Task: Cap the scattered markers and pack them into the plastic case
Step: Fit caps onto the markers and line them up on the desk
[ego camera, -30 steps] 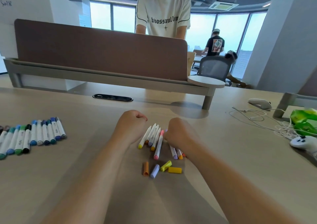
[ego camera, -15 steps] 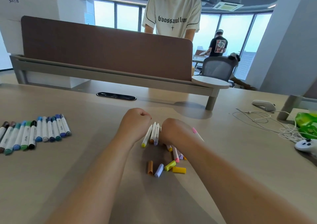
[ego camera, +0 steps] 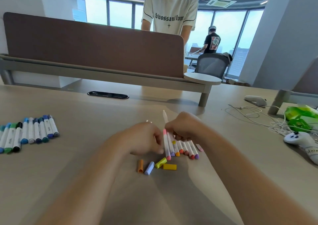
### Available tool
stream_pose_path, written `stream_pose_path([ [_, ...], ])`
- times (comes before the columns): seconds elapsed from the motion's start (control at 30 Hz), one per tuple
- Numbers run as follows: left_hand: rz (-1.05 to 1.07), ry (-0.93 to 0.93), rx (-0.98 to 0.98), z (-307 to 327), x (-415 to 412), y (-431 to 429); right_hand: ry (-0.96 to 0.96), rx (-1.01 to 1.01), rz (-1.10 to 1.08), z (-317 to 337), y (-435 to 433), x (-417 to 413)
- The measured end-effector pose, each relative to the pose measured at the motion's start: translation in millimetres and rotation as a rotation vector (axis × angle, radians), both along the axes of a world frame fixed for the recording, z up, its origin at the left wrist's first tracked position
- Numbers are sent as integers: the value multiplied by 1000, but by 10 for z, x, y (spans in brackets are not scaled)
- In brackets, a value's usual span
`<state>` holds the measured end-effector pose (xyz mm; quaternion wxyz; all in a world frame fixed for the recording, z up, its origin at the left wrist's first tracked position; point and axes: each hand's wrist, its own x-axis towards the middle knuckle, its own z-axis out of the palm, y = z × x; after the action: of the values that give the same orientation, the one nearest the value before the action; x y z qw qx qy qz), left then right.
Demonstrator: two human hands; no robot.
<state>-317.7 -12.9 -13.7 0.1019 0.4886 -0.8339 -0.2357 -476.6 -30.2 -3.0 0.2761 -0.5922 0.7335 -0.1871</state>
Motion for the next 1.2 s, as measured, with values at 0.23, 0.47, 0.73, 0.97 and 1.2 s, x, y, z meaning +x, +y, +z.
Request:
stream_pose_path([
  [0.23,-151,-138,18,-81,-173,84,-338,-23,-15,-150,96,-270],
  [0.47,-178,-233,-15,-131,-222,70,-385,-111,-23,-215,78,-288],
  [0.73,146,366,90,17,83,-121,-166,-357,153,-196,132,-197],
  [0.97,450,818,158,-151,226,-331,-76,-370,285,-246,154,-117],
  [1.2,488,832,111,-170,234,-363,11,-315,359,-317,113,-143],
])
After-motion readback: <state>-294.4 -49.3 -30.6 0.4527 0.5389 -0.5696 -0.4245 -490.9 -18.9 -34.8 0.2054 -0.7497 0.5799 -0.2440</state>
